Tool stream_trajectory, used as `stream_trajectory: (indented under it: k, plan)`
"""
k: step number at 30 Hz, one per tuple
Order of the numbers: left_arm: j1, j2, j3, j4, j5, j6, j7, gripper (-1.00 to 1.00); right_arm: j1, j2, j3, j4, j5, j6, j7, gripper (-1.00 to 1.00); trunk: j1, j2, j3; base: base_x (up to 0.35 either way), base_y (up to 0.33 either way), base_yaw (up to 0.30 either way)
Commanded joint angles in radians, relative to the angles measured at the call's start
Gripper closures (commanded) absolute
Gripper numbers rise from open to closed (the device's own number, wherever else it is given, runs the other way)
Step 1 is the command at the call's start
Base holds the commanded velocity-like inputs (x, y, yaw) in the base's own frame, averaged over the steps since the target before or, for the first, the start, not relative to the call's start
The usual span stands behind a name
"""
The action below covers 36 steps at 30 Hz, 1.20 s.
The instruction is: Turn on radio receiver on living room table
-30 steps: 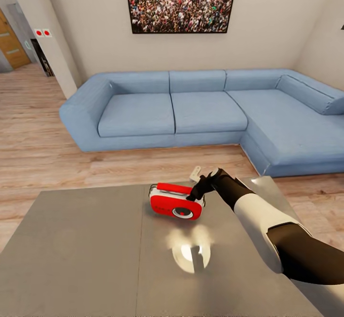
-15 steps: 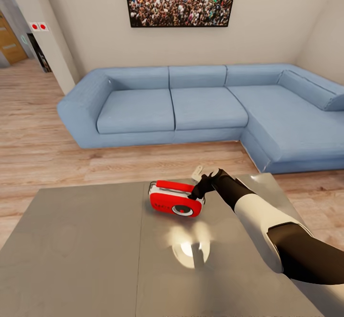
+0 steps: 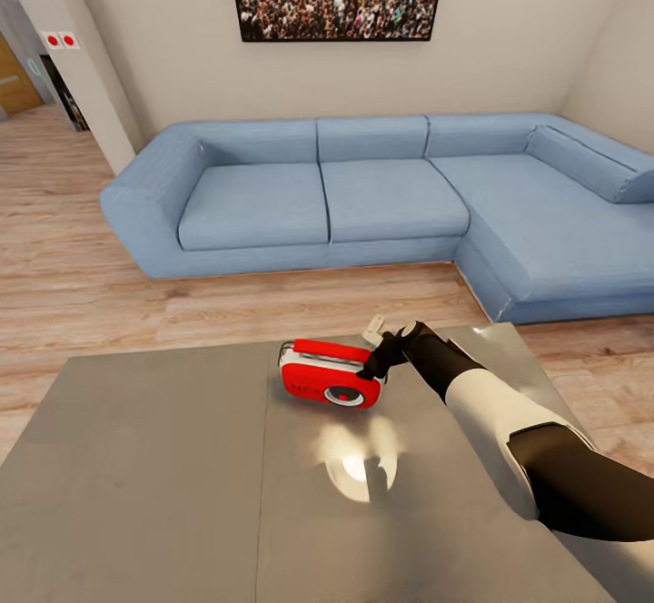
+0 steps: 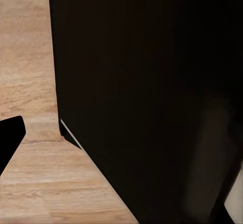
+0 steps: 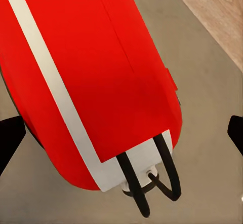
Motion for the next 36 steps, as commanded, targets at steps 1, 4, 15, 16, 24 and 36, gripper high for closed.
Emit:
stream_trajectory:
  k: [1, 4, 15, 16, 24, 36]
  plan:
    - [0.0, 0.0, 0.0, 0.0, 0.0, 0.0, 0.0, -1.0, 0.0, 0.0, 0.0, 0.0, 0.0, 0.0, 0.0, -1.0, 0.0, 0.0, 0.0, 0.0, 0.0, -0.007]
    - [0.0, 0.0, 0.0, 0.0, 0.0, 0.0, 0.0, -1.0, 0.0, 0.0, 0.0, 0.0, 0.0, 0.0, 0.001, -1.0, 0.0, 0.0, 0.0, 0.0, 0.0, -0.004]
    - [0.0, -0.001, 0.0, 0.0, 0.0, 0.0, 0.0, -1.0, 0.0, 0.0, 0.0, 0.0, -0.001, 0.0, 0.001, -1.0, 0.0, 0.0, -0.005, 0.0, 0.0, 0.0]
    - [0.0, -0.001, 0.0, 0.0, 0.0, 0.0, 0.0, -1.0, 0.0, 0.0, 0.0, 0.0, -0.001, 0.0, 0.001, -1.0, 0.0, 0.0, -0.005, 0.0, 0.0, 0.0]
    - [0.0, -0.001, 0.0, 0.0, 0.0, 0.0, 0.0, -1.0, 0.0, 0.0, -0.001, 0.0, -0.002, -0.004, 0.001, -1.0, 0.0, 0.0, -0.006, 0.0, 0.0, 0.0]
    - [0.0, -0.001, 0.0, 0.0, 0.0, 0.0, 0.0, -1.0, 0.0, -0.002, -0.014, 0.0, -0.048, -0.004, -0.002, 1.0, 0.0, 0.0, -0.006, 0.0, 0.0, 0.0]
